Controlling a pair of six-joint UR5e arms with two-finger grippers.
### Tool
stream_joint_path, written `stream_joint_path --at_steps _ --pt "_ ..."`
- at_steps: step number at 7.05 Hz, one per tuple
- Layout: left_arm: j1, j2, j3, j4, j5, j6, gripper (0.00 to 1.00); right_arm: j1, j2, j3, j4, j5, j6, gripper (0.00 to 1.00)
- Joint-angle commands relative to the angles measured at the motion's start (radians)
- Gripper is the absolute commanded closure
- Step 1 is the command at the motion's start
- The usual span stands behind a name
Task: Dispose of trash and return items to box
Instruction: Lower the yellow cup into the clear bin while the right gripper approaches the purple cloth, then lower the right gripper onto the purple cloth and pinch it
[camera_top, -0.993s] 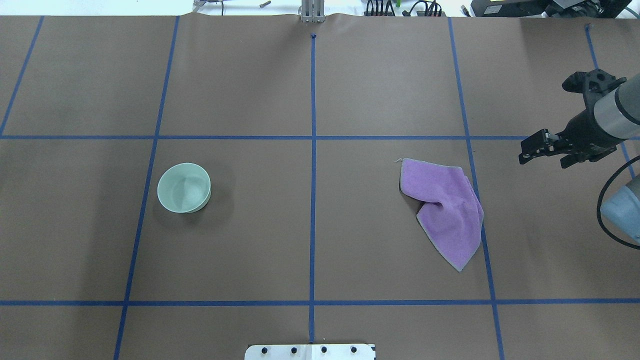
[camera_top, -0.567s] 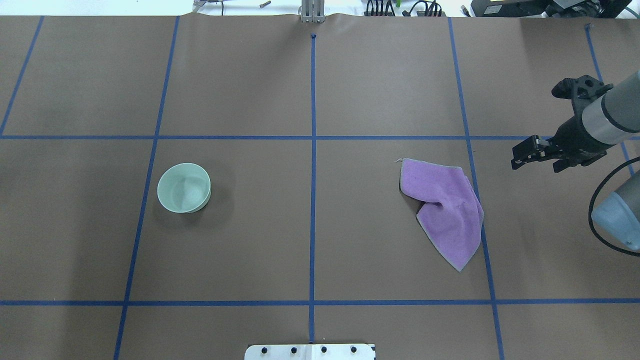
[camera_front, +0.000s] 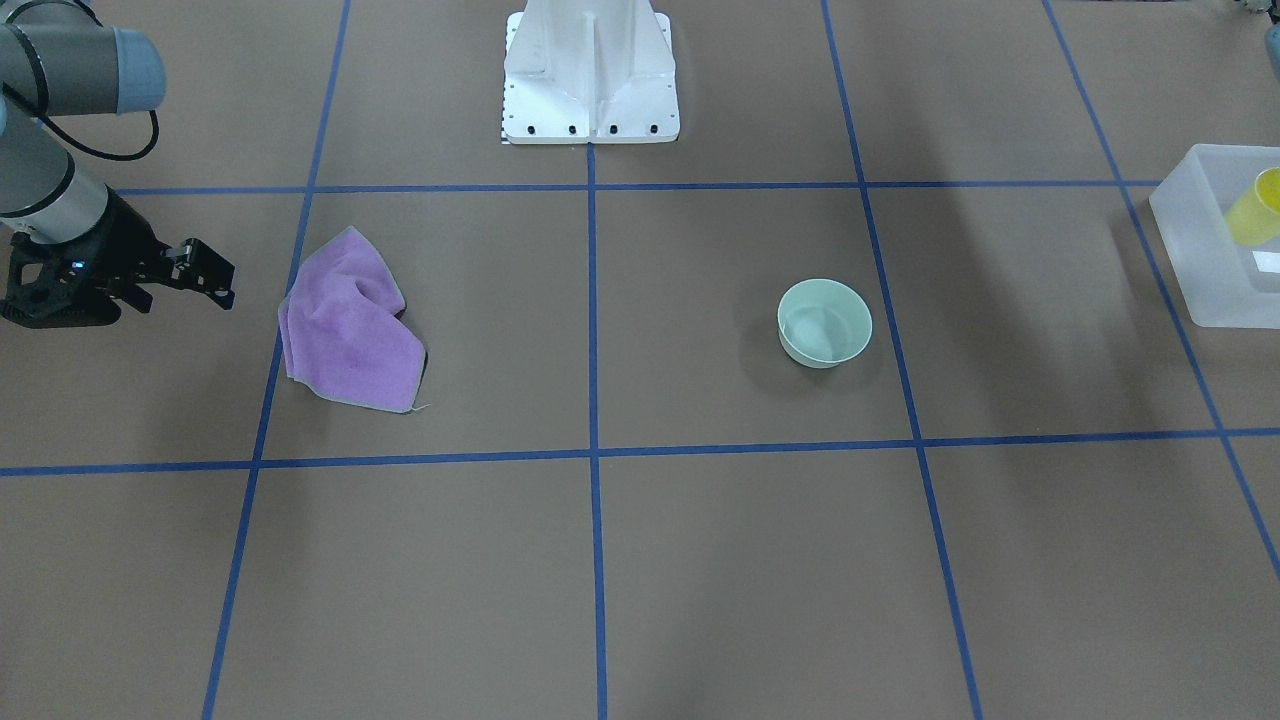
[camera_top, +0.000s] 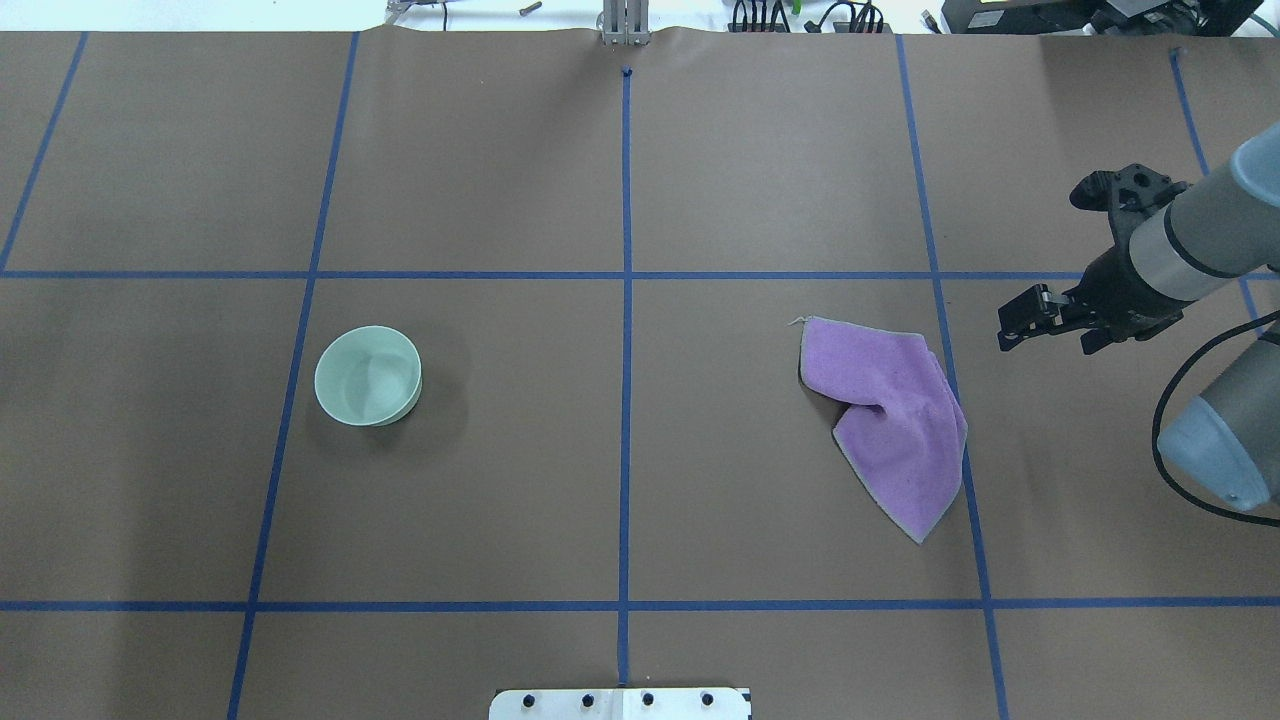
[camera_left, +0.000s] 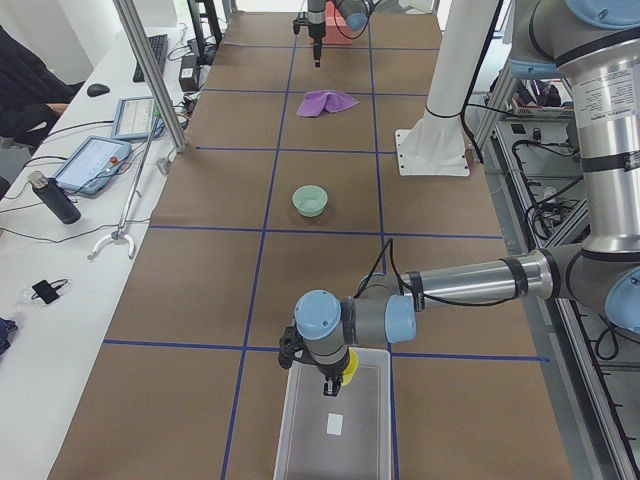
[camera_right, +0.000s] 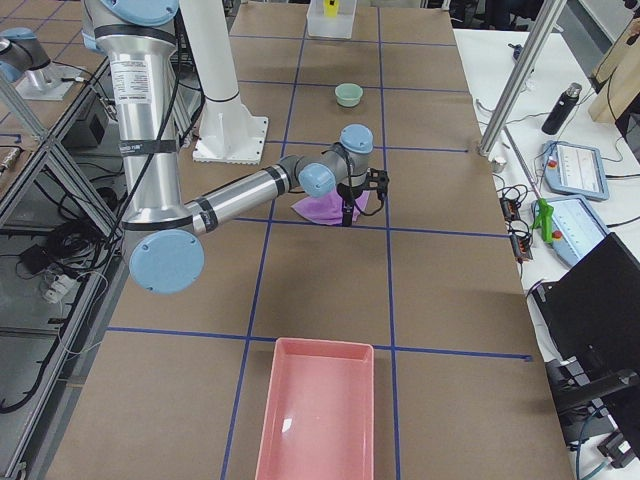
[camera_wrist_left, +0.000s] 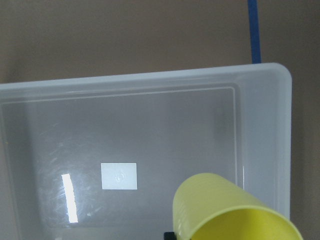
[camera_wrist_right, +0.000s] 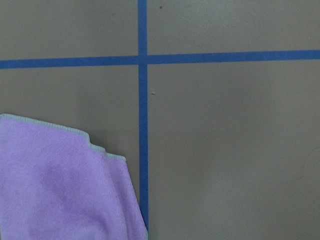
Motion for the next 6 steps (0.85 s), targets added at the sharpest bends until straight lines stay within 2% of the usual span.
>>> stream_joint_path --at_steps 1,2,4,6 --pt "0.015 0.0 0.008 -0.062 -0.035 0.006 0.02 -0.042 0.02 -0.001 0.0 -0.006 0.0 0.0" --pt "0.014 0.0 0.027 -0.101 -0.037 0.004 0.02 -0.074 0.053 -0.002 -0.002 -0.01 0.001 0.0" --pt "0.012 -0.011 0.025 -0.098 -0.038 0.004 0.02 -0.141 0.101 -0.008 -0.002 -0.019 0.036 0.0" --pt "0.009 -0.018 0.024 -0.094 -0.038 0.004 0.02 -0.221 0.11 -0.025 -0.002 -0.078 0.066 0.0"
